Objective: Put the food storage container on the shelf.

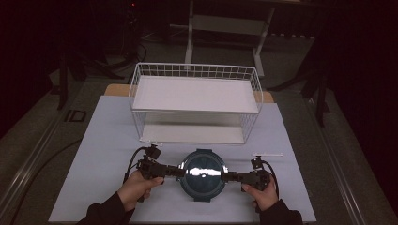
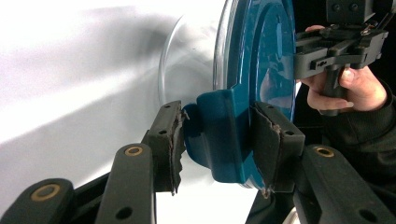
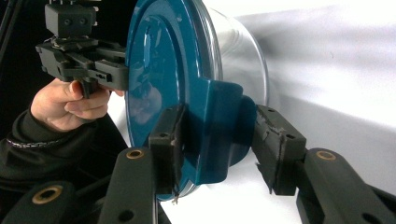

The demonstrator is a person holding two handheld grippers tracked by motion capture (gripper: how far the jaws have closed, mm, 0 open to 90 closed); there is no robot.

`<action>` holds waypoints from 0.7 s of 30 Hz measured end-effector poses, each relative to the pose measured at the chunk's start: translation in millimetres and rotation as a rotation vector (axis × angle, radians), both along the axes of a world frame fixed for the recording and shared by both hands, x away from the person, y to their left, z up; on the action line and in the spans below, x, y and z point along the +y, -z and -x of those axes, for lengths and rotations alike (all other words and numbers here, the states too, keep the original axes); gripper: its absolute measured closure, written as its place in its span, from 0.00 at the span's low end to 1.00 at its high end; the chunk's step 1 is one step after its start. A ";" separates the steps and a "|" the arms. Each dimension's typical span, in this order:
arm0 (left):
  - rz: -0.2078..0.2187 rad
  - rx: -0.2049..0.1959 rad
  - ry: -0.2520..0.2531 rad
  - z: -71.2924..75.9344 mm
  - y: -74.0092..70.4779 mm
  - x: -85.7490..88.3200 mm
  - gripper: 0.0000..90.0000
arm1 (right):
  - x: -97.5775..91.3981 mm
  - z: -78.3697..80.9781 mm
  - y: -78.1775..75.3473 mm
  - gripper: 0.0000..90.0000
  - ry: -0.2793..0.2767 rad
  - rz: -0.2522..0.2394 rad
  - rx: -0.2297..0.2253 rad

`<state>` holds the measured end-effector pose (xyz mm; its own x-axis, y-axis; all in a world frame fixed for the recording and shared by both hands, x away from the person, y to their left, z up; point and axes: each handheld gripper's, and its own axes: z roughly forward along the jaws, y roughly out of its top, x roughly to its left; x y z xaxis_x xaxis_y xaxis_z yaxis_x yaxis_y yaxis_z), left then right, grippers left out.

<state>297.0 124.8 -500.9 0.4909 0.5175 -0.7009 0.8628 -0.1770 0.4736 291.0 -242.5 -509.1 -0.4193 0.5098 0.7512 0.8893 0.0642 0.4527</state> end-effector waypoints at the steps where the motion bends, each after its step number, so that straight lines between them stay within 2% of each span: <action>1: -0.003 -0.001 0.002 0.5 -0.3 -0.1 0.62 | -0.1 0.3 0.1 0.61 0.001 -0.001 0.001; 4: -0.015 -0.005 -0.013 3.7 -0.4 -0.9 0.61 | 0.9 2.3 -0.7 0.61 0.007 0.000 0.001; 6: -0.008 -0.001 -0.028 5.3 0.9 -0.2 0.61 | 2.9 4.6 -3.1 0.62 0.009 0.012 -0.012; 10: -0.028 -0.006 -0.049 9.0 -2.2 -1.3 0.61 | 5.2 6.2 -6.7 0.62 0.012 0.029 -0.012; 14: -0.028 -0.029 -0.049 13.1 -3.8 -1.4 0.61 | 4.9 8.8 -8.3 0.63 -0.001 0.030 -0.026; 17: -0.028 -0.041 -0.043 13.6 -4.1 -0.6 0.61 | 5.8 10.3 -10.4 0.63 -0.011 0.041 -0.055; 18: -0.029 -0.059 -0.047 14.1 -4.8 -0.5 0.61 | 6.2 10.2 -10.9 0.63 -0.013 0.044 -0.061; 21: -0.028 -0.076 -0.056 13.8 -7.5 0.5 0.61 | 7.1 7.9 -12.8 0.63 -0.013 0.039 -0.076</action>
